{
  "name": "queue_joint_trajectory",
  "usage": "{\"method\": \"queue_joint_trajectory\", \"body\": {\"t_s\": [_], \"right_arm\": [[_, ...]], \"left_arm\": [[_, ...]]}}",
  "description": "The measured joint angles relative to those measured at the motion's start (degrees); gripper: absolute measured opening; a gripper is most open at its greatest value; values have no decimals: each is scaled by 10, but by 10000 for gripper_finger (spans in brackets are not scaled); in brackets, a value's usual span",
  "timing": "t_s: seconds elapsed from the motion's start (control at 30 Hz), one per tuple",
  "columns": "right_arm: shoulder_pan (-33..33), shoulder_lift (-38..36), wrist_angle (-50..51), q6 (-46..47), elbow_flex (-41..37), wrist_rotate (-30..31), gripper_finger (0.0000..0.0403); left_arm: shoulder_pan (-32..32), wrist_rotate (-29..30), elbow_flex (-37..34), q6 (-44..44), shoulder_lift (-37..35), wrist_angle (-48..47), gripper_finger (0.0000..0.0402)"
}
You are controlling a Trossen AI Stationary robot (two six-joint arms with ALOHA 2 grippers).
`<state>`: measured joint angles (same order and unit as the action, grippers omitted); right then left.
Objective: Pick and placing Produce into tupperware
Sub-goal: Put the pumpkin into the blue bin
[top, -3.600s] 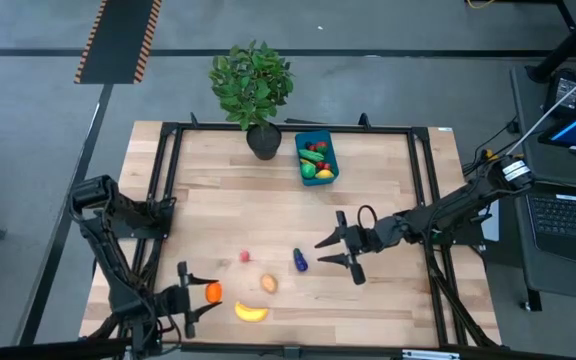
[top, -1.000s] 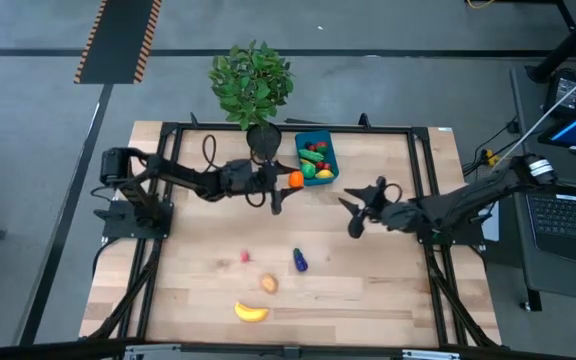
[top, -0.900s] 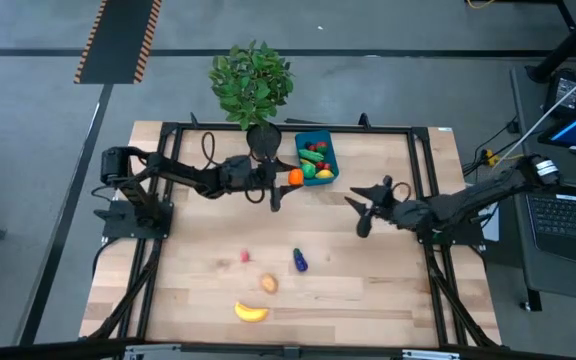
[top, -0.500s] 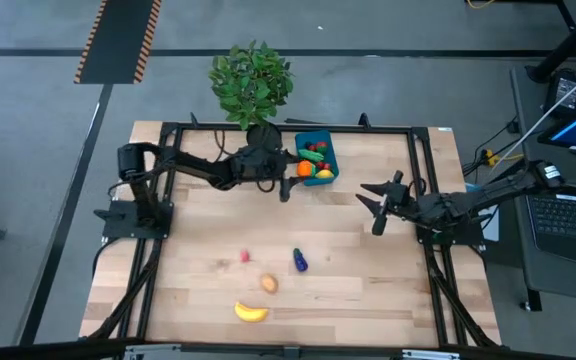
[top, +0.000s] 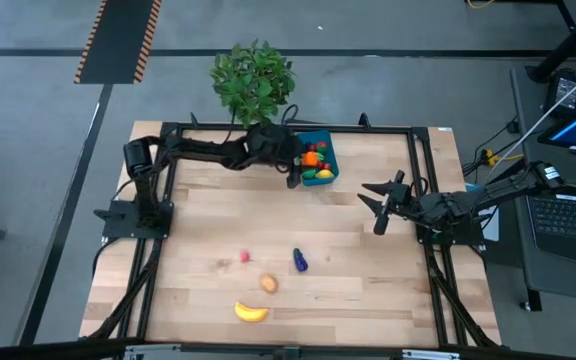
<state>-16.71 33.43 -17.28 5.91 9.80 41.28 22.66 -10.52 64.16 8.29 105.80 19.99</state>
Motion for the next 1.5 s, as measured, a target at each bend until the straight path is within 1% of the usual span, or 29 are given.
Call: {"method": "queue_joint_trajectory", "body": {"t_s": [0.07,0.2,0.3,0.33,0.43,0.5,0.63,0.77,0.83,1.0,1.17,1.37,1.5], "right_arm": [[0,0,0,0,0,0,158],[0,0,0,0,0,-2,158],[0,0,0,0,0,-6,158],[0,0,0,0,0,-6,158],[0,0,0,0,0,-6,158],[0,0,0,0,0,-6,158],[0,0,0,1,0,-6,158],[0,0,0,12,0,-12,158],[0,0,2,12,0,-24,158],[0,0,9,13,0,-25,158],[0,1,13,28,0,-26,158],[0,1,26,31,0,-37,158],[0,1,30,31,0,-45,158]], "left_arm": [[4,1,13,3,0,-32,228],[13,7,44,14,0,-124,228],[8,9,54,16,0,-154,228],[4,20,55,17,0,-154,228],[-10,76,55,28,0,-153,228],[-18,96,55,29,0,-153,228],[-24,100,55,37,0,-153,228],[-28,126,55,48,0,-150,228],[-33,128,55,61,0,-150,228],[-44,125,55,75,11,-134,228],[-43,127,59,78,58,-98,228],[-42,163,116,89,113,-104,228],[-41,153,136,89,127,-119,228]]}}
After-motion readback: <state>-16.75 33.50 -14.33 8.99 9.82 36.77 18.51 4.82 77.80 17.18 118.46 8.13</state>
